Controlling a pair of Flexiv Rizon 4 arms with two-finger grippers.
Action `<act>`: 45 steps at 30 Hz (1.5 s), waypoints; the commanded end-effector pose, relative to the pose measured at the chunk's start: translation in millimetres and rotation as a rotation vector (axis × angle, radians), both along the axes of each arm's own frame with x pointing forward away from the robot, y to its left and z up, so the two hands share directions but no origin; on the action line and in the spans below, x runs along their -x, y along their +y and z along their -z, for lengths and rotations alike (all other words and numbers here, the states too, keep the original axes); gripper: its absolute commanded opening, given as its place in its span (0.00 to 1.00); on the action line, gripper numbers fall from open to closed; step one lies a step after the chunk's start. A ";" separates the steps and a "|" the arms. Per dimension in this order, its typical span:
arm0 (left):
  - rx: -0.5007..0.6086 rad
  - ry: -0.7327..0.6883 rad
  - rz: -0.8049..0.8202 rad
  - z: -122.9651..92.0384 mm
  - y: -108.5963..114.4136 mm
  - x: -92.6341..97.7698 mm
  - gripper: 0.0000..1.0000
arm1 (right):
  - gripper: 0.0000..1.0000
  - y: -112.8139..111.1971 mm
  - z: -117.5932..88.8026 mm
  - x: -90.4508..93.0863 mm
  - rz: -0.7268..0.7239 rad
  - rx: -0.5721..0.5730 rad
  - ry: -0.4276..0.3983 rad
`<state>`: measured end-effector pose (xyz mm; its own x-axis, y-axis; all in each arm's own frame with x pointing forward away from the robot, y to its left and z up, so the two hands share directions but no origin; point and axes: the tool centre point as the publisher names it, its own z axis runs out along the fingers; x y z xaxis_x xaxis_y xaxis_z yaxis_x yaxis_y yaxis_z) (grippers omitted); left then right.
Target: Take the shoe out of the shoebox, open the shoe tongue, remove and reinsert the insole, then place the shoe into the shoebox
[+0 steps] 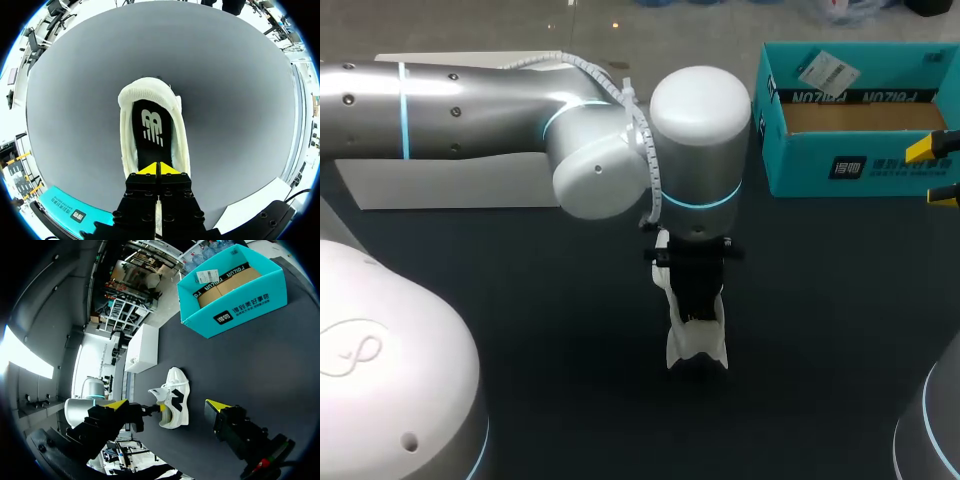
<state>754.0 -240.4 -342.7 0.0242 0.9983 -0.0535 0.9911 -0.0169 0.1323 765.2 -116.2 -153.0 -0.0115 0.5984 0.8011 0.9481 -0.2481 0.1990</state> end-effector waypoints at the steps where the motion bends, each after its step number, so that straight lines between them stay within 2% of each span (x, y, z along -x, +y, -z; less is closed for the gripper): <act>1: 0.018 0.009 0.007 5.4 3.9 -5.8 0.00 | 1.00 0.8 0.1 0.3 0.002 0.003 0.002; 11: 0.032 0.037 -0.015 13.2 8.1 -18.0 0.00 | 1.00 0.8 0.1 0.3 0.002 0.003 0.002; 12: 0.043 0.045 -0.016 12.0 8.5 -16.8 0.14 | 1.00 0.8 0.1 0.3 0.002 0.003 0.002; 13: 0.042 0.045 -0.015 11.3 8.4 -15.0 0.41 | 1.00 0.8 0.1 0.3 0.002 0.003 0.002; 14: 0.030 0.041 -0.005 11.5 8.0 -13.0 0.59 | 1.00 0.8 0.1 0.3 0.002 0.003 0.002; 15: 0.025 0.042 -0.002 11.9 7.8 -11.4 0.62 | 1.00 0.8 0.1 0.3 0.002 0.003 0.002; 17: 0.018 0.043 0.000 12.4 8.0 -9.8 0.84 | 1.00 0.8 0.1 0.3 0.002 0.003 0.002; 19: 0.016 0.042 -0.001 10.8 9.0 -7.9 1.00 | 1.00 0.8 0.1 0.3 0.002 0.003 0.002; 29: 0.003 0.036 -0.022 6.5 14.2 -11.1 1.00 | 1.00 0.8 0.1 0.3 0.002 0.003 0.002; 36: -0.004 0.009 -0.005 -6.7 8.9 -10.1 1.00 | 1.00 0.8 0.1 0.3 0.002 0.003 0.002; 45: -0.043 -0.021 -0.048 -16.4 12.8 -28.5 1.00 | 1.00 0.8 0.1 0.3 0.002 0.003 0.002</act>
<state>778.2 -225.7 -328.5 -0.0191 0.9995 -0.0246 0.9877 0.0227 0.1549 765.2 -116.2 -153.0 -0.0115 0.5984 0.8011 0.9481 -0.2482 0.1990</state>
